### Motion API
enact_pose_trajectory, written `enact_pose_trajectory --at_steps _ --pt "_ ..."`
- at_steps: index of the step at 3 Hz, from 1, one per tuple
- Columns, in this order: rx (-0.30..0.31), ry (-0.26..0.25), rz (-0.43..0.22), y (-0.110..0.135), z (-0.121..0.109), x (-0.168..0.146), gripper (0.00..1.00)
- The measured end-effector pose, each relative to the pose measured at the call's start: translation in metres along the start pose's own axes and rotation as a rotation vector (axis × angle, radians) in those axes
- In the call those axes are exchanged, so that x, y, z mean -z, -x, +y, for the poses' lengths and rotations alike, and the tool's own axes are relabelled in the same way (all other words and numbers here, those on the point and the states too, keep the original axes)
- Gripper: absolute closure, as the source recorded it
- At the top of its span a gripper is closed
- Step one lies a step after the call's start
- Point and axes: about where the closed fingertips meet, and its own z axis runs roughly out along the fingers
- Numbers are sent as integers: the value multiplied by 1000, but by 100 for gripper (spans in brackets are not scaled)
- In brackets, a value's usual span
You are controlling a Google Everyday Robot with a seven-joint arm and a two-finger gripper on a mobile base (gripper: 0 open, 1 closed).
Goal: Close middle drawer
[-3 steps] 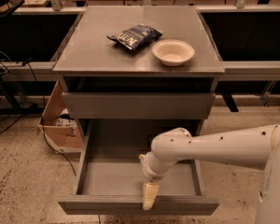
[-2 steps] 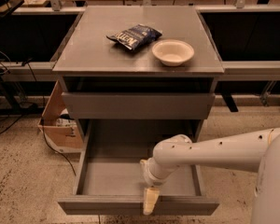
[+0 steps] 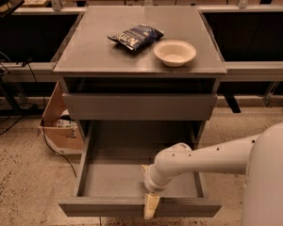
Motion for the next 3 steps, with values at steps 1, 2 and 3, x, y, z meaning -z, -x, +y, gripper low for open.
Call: enact_pose_trajectory --at_steps 1,2,3 --pt "20 -11 -1 4 -7 -9 17" --pt "59 -45 9 15 -22 -3 40" --pt "66 -52 11 17 -23 1 63"
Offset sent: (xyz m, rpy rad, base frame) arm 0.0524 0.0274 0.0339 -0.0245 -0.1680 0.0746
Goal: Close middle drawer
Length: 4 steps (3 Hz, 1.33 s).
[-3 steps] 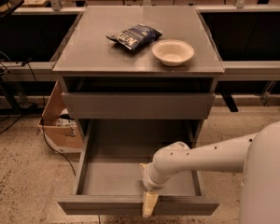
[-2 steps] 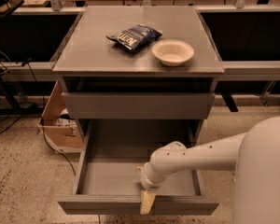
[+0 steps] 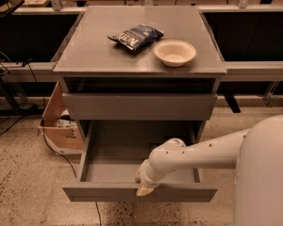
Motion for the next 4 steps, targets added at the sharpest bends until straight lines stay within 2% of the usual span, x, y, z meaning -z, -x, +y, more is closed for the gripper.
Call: enact_pose_trajectory --at_steps 1,2,3,4 --pt "44 -47 14 11 -24 17 87" --pt "106 -113 35 27 -59 41 90" --pt "141 -160 50 35 -80 61 70" --pt "133 -159 48 33 -79 63 71"
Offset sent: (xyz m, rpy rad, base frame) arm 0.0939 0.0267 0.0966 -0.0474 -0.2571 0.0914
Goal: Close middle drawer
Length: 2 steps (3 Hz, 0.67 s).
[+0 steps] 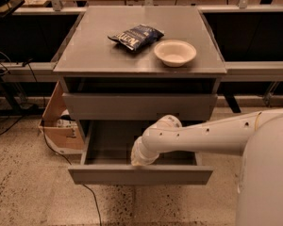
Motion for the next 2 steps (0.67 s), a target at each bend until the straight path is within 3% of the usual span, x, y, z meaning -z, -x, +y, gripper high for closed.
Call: enact_pose_trajectory --at_steps 1,2 --pt "-42 28 -13 -9 17 -2 95" --pt "-92 28 -17 -24 37 9 100"
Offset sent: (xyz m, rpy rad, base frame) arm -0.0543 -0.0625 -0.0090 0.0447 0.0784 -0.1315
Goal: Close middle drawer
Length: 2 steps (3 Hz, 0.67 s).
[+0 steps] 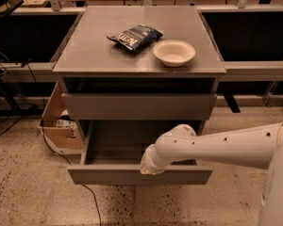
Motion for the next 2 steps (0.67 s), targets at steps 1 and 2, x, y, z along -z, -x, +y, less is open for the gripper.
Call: enact_pose_trajectory --at_steps 1,2 --pt "-50 4 3 -22 20 3 100" --pt "-95 28 6 -39 38 -4 100"
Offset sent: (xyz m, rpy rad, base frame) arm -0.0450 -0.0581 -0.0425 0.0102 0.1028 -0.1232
